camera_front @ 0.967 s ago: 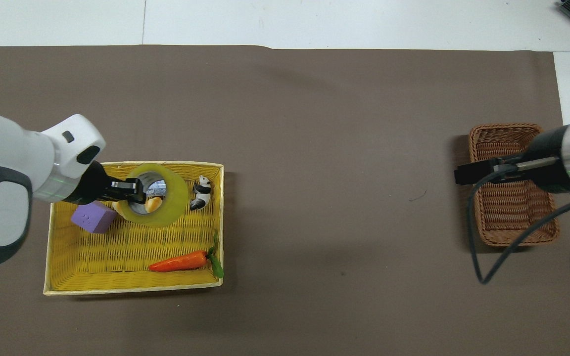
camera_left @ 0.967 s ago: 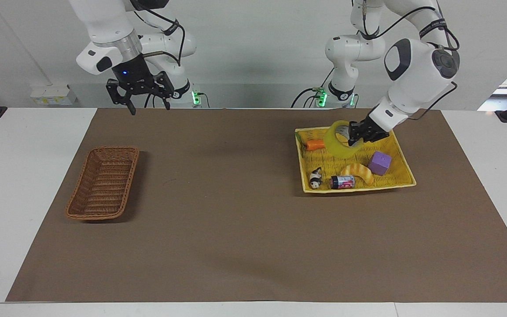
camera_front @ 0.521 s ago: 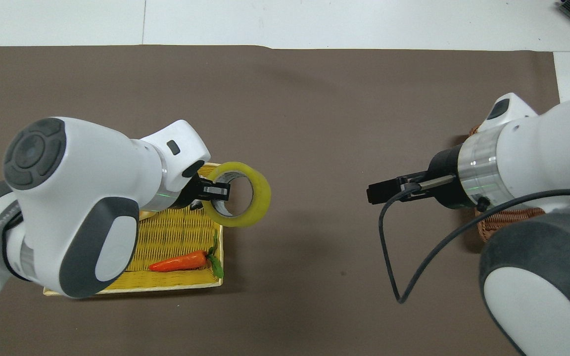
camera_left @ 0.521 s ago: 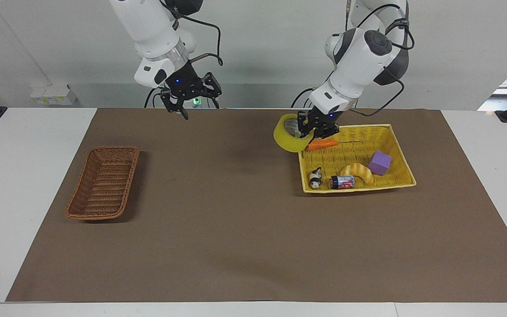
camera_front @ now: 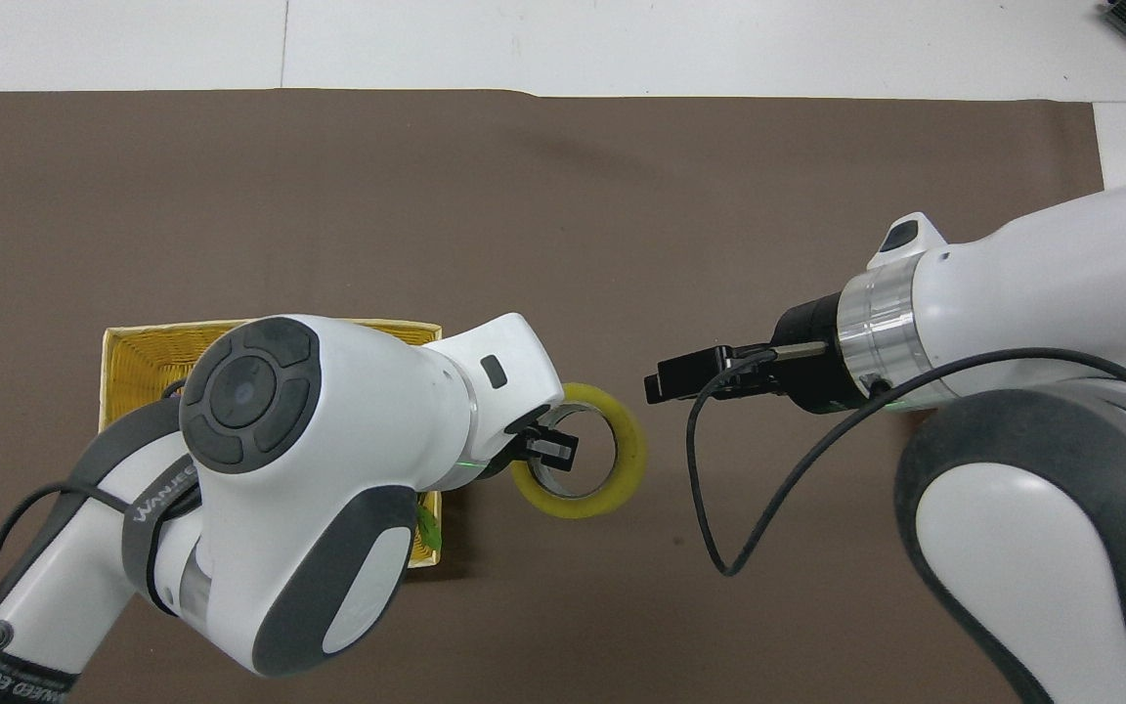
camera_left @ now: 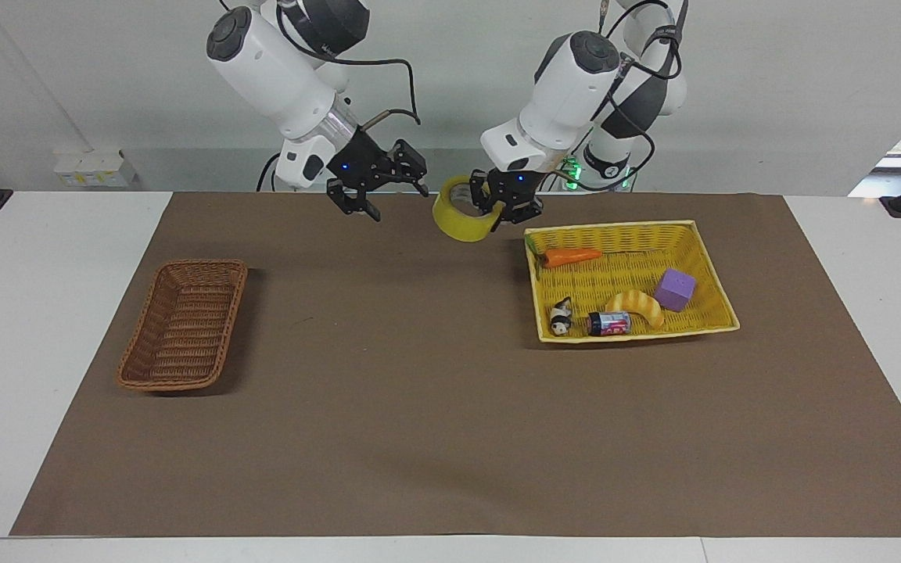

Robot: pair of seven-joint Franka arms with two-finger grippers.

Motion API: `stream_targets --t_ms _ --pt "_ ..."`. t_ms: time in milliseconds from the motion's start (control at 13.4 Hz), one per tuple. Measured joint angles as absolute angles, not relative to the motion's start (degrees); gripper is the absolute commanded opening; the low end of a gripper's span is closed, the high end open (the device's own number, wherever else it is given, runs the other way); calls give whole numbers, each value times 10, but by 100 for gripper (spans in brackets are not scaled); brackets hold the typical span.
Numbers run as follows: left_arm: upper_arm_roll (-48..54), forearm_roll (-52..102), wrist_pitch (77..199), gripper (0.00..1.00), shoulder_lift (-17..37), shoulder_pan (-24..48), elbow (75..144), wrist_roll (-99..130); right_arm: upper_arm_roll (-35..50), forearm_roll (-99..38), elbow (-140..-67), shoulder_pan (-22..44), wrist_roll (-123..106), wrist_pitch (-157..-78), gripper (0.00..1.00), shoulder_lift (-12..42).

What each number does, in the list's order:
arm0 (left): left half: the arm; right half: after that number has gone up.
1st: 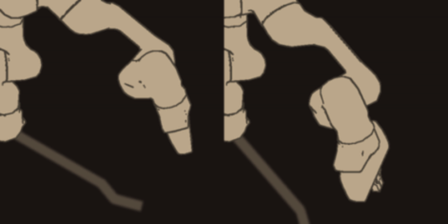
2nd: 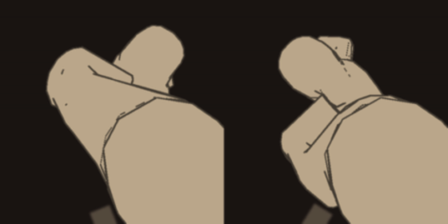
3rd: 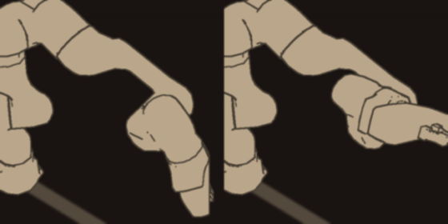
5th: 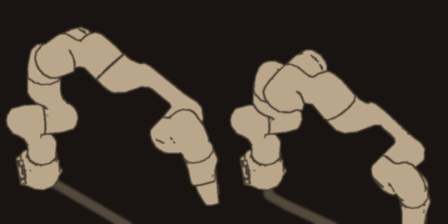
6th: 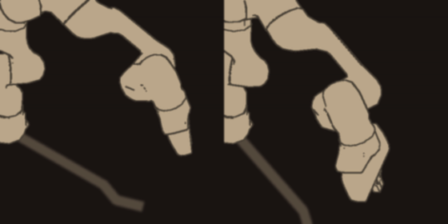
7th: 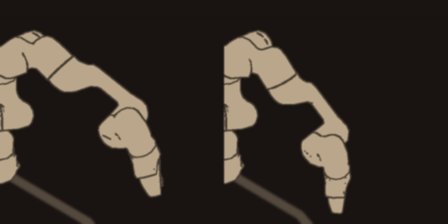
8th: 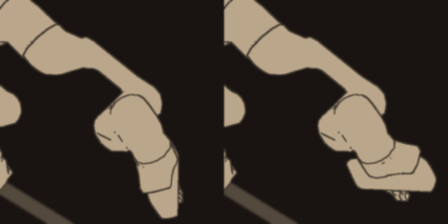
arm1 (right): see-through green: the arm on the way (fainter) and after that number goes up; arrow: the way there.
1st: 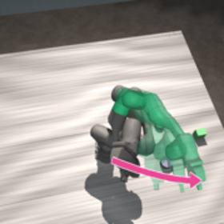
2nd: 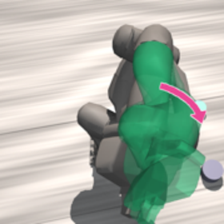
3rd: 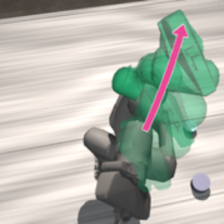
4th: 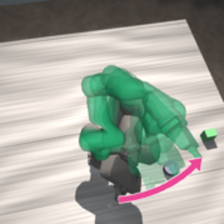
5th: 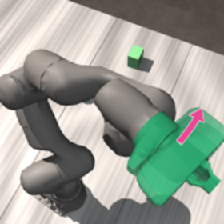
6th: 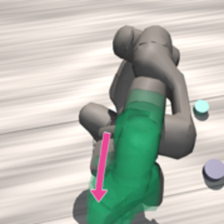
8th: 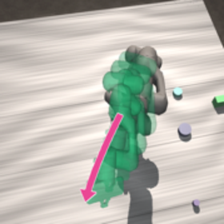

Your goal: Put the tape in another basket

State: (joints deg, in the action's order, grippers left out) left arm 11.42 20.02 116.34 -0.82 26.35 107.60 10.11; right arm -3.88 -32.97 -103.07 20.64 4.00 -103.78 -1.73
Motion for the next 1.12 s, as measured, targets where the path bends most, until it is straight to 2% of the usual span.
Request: stream_targets --t_ms 595,967,1042,1116 --pt "130 209 1228 0 -5 266 1076 122 -43 -370 -1055 199 -38 -1022 100 -14" --pt "135 210 1266 0 -4 272 1076 222 -43 -371 -1056 196 -48 -1020 100 -14" --pt "135 211 1275 0 -4 274 1076 239 -43 -371 -1056 198 -49 -1020 95 -14" --pt "135 214 1283 0 -4 274 1076 256 -43 -371 -1056 199 -49 -1020 61 -14"
